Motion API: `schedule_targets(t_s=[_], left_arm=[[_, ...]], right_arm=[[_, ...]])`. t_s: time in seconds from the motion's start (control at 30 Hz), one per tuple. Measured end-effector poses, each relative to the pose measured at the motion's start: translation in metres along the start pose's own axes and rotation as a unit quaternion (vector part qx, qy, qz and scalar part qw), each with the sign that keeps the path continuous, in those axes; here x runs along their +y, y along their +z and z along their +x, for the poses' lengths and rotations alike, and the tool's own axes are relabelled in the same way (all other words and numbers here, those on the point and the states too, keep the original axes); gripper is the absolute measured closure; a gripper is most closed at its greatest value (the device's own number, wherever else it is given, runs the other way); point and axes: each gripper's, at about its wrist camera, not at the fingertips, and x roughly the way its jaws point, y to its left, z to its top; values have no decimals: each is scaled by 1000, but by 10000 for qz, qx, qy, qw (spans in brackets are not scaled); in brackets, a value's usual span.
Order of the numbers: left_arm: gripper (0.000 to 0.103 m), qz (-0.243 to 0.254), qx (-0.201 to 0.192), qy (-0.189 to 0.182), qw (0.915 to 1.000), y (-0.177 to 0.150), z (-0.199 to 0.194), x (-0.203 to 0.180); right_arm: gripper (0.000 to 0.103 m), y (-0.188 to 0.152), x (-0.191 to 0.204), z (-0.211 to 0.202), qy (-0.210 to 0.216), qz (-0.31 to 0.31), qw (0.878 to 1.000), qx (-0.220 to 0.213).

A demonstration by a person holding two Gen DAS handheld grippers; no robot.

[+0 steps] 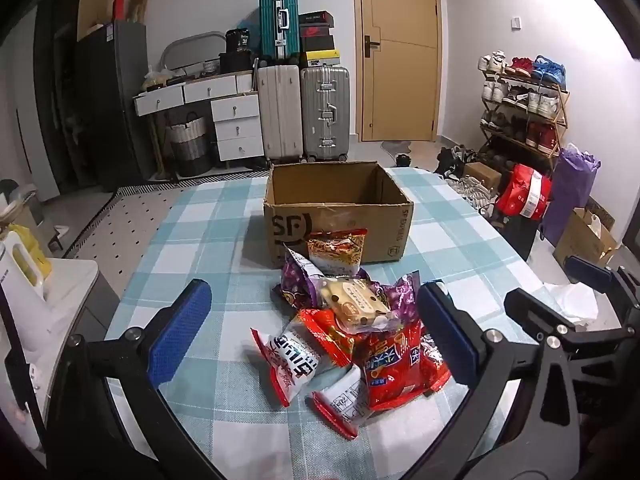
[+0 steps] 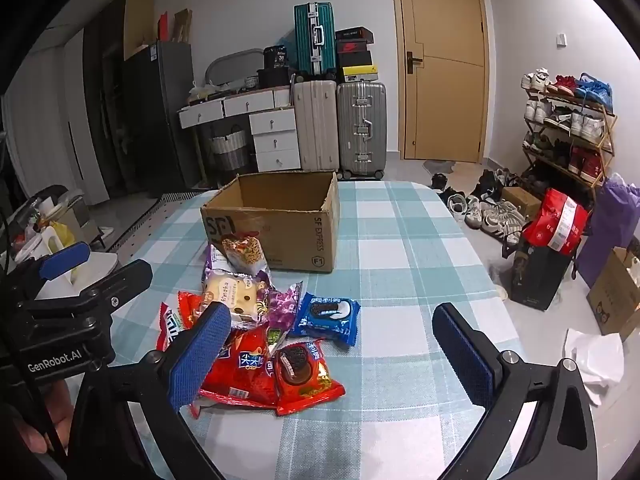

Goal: Organize snacks

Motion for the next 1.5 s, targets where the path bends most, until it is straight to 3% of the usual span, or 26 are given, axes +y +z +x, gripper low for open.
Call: schedule_targets(t_s=[0.03, 1.5], left_arm=[[1, -85, -221, -8, 9997, -1, -2, 1], [1, -70, 2, -195, 9998, -7, 5, 2]], right_arm=[[0, 0, 0, 0, -4, 6, 10000, 18], [0, -2, -5, 1, -13, 77, 9999, 63]])
